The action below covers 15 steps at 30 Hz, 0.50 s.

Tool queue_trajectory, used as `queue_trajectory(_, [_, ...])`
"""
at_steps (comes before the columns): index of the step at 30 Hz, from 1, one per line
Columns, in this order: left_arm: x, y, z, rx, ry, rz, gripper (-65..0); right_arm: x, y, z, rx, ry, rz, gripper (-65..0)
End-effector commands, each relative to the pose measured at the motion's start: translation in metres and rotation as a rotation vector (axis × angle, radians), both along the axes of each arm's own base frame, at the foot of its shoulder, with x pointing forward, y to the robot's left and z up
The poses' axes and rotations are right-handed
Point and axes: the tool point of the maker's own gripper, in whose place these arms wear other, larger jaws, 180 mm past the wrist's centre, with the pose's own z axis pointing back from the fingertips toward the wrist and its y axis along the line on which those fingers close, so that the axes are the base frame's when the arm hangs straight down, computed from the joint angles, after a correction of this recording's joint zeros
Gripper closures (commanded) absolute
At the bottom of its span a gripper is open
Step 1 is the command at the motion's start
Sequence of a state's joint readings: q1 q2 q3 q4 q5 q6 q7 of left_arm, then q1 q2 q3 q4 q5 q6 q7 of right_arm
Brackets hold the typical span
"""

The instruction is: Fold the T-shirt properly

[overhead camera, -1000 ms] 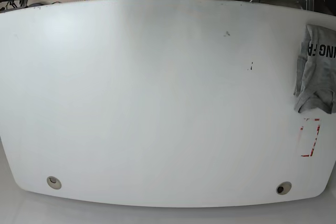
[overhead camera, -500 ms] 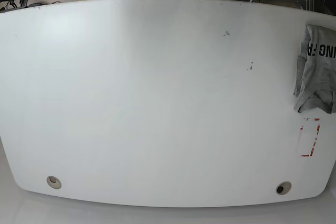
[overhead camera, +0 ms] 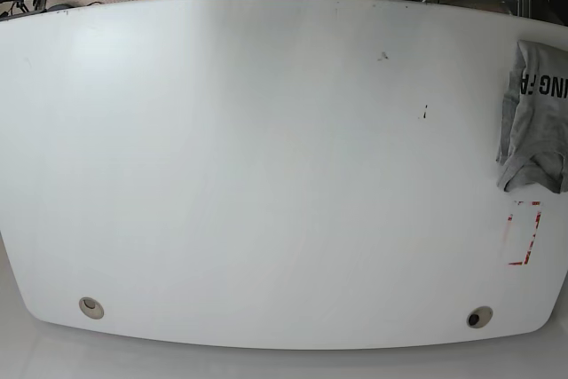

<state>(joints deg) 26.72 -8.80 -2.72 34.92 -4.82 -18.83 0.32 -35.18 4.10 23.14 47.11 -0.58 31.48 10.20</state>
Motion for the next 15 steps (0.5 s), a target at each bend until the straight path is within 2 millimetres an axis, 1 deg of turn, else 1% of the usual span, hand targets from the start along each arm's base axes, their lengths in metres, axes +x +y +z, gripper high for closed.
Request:
queue_trajectory(1, [-0.004, 0.007, -0.008, 0.022, 0.036, 0.024, -40.1, -0.002, -0.006, -0.008, -0.011, 0.026, 0.021, -10.3])
queue_trajectory(4, [0.001, 0.016, -0.015, 0.069, 0.059, 0.043, -40.1, 0.006, -0.003, -0.017, -0.011, 0.038, 0.026, -10.5])
queue_trajectory(6, [0.014, 0.021, -0.019, 0.095, 0.055, 0.052, -40.1, 0.010, -0.005, -0.026, -0.036, 0.062, 0.029, -10.8])
queue_trajectory(8, [0.022, 0.022, -0.022, 0.111, 0.056, 0.040, -40.3, 0.017, -0.007, -0.032, -0.050, 0.073, 0.044, -10.8])
queue_trajectory(9, [0.024, 0.023, -0.024, 0.124, 0.065, 0.032, -40.4, 0.019, -0.011, -0.035, -0.063, 0.084, 0.055, -10.8])
queue_trajectory(11, [0.023, 0.026, -0.027, 0.154, 0.083, 0.014, -40.4, 0.022, -0.009, -0.041, -0.062, 0.102, 0.063, -10.8])
queue_trajectory(12, [0.022, 0.028, -0.028, 0.170, 0.093, 0.005, -40.6, 0.027, -0.008, -0.044, -0.061, 0.106, 0.064, -10.8])
queue_trajectory(15, [0.039, 0.033, -0.031, 0.207, 0.083, -0.006, -40.6, 0.041, -0.007, -0.049, -0.062, 0.106, 0.064, -10.8])
